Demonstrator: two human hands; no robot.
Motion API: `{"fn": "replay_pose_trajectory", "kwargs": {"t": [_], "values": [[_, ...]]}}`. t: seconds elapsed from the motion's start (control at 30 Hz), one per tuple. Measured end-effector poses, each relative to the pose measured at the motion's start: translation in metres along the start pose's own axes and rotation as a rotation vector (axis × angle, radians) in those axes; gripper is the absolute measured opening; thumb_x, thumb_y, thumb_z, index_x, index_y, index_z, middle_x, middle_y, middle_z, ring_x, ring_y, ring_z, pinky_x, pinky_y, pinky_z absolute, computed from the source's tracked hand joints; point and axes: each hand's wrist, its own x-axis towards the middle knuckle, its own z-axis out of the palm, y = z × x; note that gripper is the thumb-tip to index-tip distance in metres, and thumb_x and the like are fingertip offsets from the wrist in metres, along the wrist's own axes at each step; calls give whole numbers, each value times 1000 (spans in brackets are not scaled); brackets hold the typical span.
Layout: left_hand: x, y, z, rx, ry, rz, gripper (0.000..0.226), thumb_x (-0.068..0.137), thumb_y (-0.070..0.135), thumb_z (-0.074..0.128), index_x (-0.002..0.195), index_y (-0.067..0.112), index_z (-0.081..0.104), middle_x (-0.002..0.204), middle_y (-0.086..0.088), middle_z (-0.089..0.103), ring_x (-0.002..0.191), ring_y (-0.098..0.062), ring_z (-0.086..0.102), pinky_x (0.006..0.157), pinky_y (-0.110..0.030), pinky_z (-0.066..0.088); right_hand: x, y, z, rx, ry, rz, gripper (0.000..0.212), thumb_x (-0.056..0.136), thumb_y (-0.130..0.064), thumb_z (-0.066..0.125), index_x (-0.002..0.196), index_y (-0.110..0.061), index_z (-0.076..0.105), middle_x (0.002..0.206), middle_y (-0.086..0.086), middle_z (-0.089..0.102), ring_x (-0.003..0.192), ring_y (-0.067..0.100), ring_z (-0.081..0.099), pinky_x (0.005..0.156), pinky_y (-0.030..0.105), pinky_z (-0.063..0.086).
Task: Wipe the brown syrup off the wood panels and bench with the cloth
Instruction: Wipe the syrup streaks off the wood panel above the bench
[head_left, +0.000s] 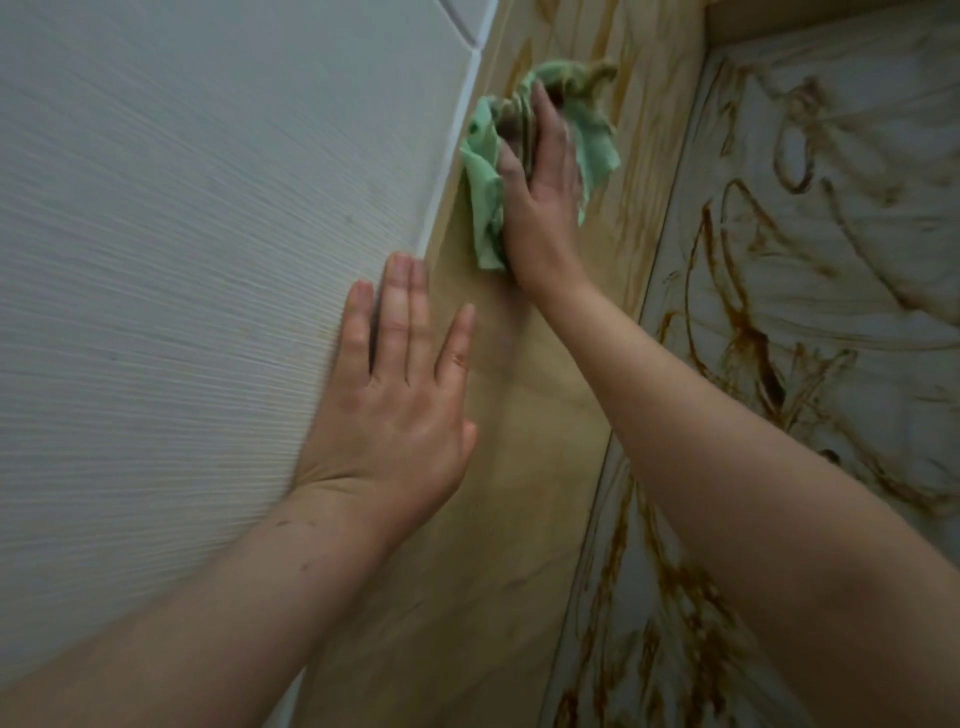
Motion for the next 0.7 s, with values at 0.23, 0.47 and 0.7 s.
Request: {"fn": "replay_pose_trajectory", "kwargs": {"t": [0.23, 0.47, 0.7], "values": [[-1, -1, 2, -8, 27, 6, 79, 100, 49, 21, 163, 5, 2, 157, -46, -17, 150, -57, -17, 122, -66, -7, 37, 33, -29, 44, 68, 655, 105, 75, -81, 23, 164, -27, 19, 169, 6, 22, 154, 27, 22, 126, 54, 16], [0, -3, -1, -9, 27, -2, 83, 100, 50, 22, 160, 1, -6, 154, -48, -24, 148, -59, -19, 120, -66, -17, -38, -35, -15, -30, -141, 307, 80, 99, -64, 41, 164, -38, 4, 173, 1, 4, 159, 28, 6, 126, 59, 9], [-1, -7, 1, -13, 42, 10, 74, 103, 41, 10, 160, -6, 2, 152, -51, -19, 147, -63, -15, 118, -68, -19, 115, 24, -24, 129, 36, 474, 91, 71, -87, 36, 150, -45, 46, 155, -4, 47, 137, 23, 48, 119, 53, 34]]}}
